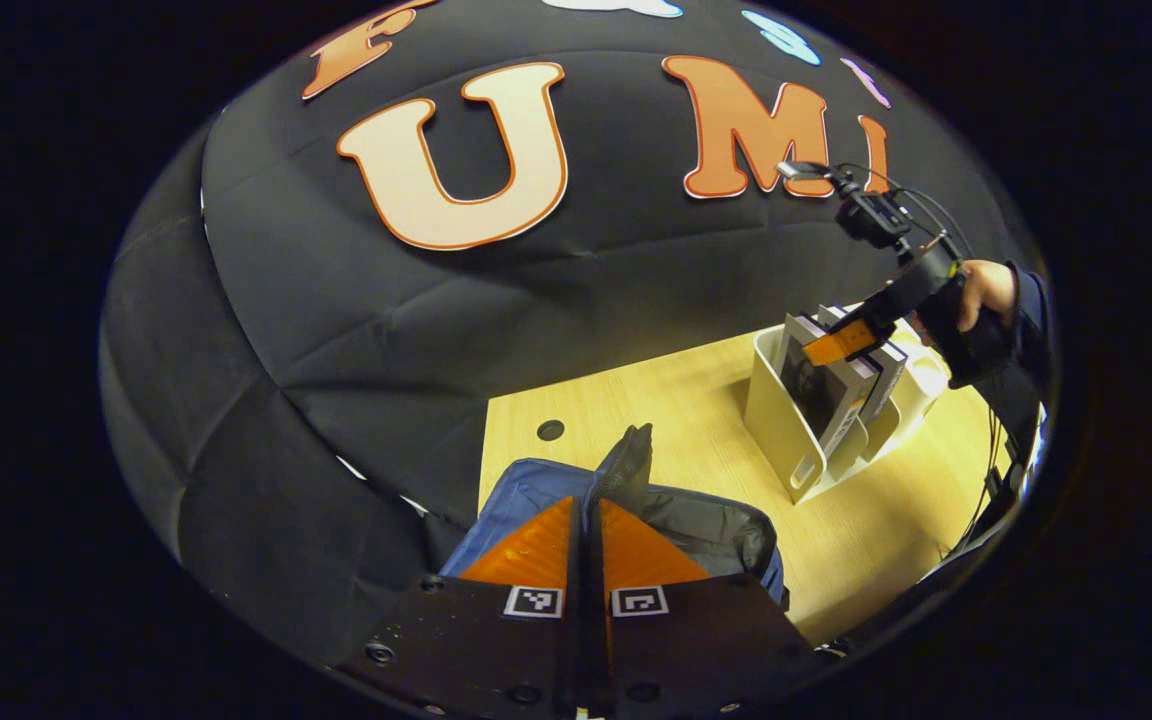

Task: Open the schoolbag, grab two books from the bookshelf and put them into the schoolbag.

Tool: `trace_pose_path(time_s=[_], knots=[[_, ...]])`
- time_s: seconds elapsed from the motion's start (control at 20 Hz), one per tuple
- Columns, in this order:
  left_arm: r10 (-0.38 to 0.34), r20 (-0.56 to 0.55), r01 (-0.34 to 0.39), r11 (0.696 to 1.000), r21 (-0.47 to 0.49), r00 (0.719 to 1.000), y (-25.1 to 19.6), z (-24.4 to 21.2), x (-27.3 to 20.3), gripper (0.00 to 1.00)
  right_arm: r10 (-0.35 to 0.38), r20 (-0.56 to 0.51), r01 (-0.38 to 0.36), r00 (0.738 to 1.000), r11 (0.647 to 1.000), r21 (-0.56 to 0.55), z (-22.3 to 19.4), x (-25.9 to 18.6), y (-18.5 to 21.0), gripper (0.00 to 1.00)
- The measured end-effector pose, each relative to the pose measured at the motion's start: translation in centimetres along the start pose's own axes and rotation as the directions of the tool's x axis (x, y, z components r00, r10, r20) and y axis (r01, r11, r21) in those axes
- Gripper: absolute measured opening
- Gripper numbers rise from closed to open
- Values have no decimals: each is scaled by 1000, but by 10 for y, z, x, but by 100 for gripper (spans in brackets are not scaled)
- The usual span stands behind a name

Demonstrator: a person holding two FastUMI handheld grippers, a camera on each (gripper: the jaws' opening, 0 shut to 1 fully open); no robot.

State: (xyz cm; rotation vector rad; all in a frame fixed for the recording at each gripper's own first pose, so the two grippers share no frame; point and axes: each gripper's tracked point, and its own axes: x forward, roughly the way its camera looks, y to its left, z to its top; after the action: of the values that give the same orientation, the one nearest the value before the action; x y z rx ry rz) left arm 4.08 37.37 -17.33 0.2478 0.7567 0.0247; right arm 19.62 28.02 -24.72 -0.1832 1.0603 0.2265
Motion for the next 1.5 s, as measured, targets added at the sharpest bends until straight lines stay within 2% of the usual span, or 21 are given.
trace_pose_path(time_s=[0.25, 0.4, 0.55, 0.6, 0.65, 0.7, 0.75, 0.8, 0.85, 0.9, 0.95, 1.1, 1.15, 1.2, 1.5], knots=[[-27, -3, 27, 999, -19, 1000, -4, -4, 7, 4, -73, -153, 64, 986, 996, -64, -24, 42, -9, 87], [-40, -6, 39, 999, -33, 999, -5, -7, 7, 4, -86, -230, 78, 969, 996, -46, -32, 55, -9, 72], [-40, -6, 40, 998, -49, 999, -4, -10, 8, 4, -114, -260, 101, 959, 993, -65, -30, 57, -9, 60], [-42, -4, 42, 998, -52, 999, -4, -11, 9, 4, -114, -271, 102, 956, 993, -59, -30, 57, -9, 57], [-43, -5, 42, 998, -54, 999, -4, -12, 10, 4, -68, -286, 63, 956, 998, -28, -31, 55, 0, 57], [-45, -5, 44, 997, -57, 999, -3, -11, 10, 4, -38, -291, 37, 956, 999, -10, -32, 55, 7, 45], [-47, -9, 47, 997, -59, 999, -4, -13, 11, 4, -31, -300, 27, 954, 1000, -16, -33, 53, 10, 39], [-47, -15, 46, 997, -61, 999, -2, -13, 12, 4, -32, -298, 30, 954, 999, -12, -30, 48, 9, 43], [-48, -16, 47, 997, -60, 999, -3, -14, 12, 4, -31, -304, 31, 952, 1000, -5, -33, 51, 9, 51], [-50, -14, 49, 997, -59, 999, -4, -13, 14, 4, -26, -304, 30, 952, 1000, 6, -32, 50, 9, 51], [-54, -13, 53, 997, -56, 998, -3, -13, 12, 4, -20, -304, 27, 952, 999, 18, -32, 48, 9, 42], [-56, -19, 55, 997, -54, 998, -3, -13, 13, 4, -8, -292, 11, 956, 1000, 10, -29, 38, 4, 39], [-57, -21, 56, 997, -51, 998, -4, -13, 13, 4, 4, -287, 1, 958, 1000, 16, -29, 32, 3, 30], [-58, -22, 57, 997, -48, 998, -5, -12, 14, 4, 13, -277, -6, 961, 1000, 26, -26, 26, 0, 39], [-77, -35, 76, 996, -39, 996, -10, -13, 17, 4, 98, -207, -75, 973, 990, 118, -8, -29, -20, 39]])
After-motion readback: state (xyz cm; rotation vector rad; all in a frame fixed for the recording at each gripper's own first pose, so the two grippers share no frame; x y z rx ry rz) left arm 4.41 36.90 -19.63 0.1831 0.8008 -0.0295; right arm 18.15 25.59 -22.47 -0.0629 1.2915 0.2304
